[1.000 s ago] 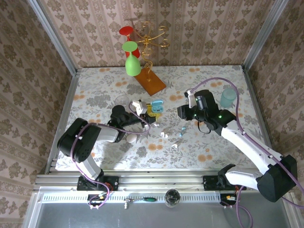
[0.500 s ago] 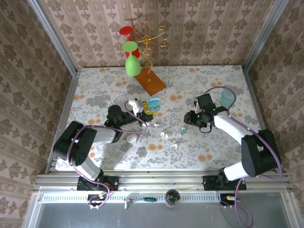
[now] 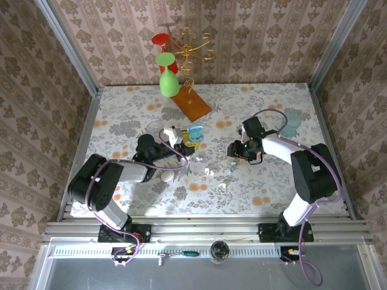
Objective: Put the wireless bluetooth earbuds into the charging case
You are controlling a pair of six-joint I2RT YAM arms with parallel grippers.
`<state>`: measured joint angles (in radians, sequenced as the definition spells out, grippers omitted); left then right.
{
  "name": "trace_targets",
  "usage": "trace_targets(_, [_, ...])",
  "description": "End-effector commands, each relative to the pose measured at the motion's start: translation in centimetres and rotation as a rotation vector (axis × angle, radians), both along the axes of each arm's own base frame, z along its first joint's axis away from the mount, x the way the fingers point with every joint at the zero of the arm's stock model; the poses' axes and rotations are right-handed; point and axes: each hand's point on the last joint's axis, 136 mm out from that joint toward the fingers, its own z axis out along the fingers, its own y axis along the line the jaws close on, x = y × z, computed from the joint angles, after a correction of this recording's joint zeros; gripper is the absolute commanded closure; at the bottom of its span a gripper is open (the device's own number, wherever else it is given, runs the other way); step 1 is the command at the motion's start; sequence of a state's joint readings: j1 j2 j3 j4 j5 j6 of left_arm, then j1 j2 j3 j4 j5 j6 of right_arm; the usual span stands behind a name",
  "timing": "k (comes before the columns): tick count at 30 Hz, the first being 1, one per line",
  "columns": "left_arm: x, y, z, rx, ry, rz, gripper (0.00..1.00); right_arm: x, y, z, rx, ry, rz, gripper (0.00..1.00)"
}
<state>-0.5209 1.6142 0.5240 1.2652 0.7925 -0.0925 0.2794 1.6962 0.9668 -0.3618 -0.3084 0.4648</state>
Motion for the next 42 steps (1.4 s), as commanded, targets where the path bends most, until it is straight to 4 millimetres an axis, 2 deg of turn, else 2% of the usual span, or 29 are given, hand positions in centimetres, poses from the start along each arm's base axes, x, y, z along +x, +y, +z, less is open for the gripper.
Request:
trace_targets(1, [-0.9, 0.3, 1.0, -0.014, -0.050, -0.019, 0.66, 0.5, 1.0, -0.5, 0.023, 0.015, 0.048, 0.48])
trace_targets(8, [-1.1, 0.4, 0.7, -0.011, -0.040, -0.026, 0.66, 0.0, 1.1, -1.6, 0.018, 0.052, 0.084, 0.49])
trace_targets(20, [-1.1, 0.2, 0.7, -0.010, -0.038, -0.037, 0.66, -3.5, 0.9, -2.3, 0.046, 0.094, 0.064, 0.55])
trace_targets(25, [-0.9, 0.5, 0.9, -0.014, -0.045, -0.029, 0.66, -4.6, 1.1, -2.2, 0.054, 0.092, 0.052, 0.55])
trace_targets(30, [-0.8, 0.8, 0.9, -0.015, -0.039, -0.020, 0.66, -4.7, 0.9, -1.4, 0.044, 0.072, 0.044, 0.54])
trace_targets(35, [-0.6, 1.4, 0.9, -0.014, -0.039, 0.000, 0.66, -4.0, -0.9, 0.4, -0.167, -0.017, 0.062, 0.46])
trace_targets(40, [-0.2, 2.6, 1.0, -0.016, -0.046, 0.060, 0.66, -3.8, -2.5, 2.2, -0.475, -0.077, 0.107, 0.47])
trace_targets(42, [0.8, 4.2, 1.4, -0.022, -0.053, 0.120, 0.66, -3.7, -2.5, 3.0, -0.581, -0.102, 0.128, 0.48])
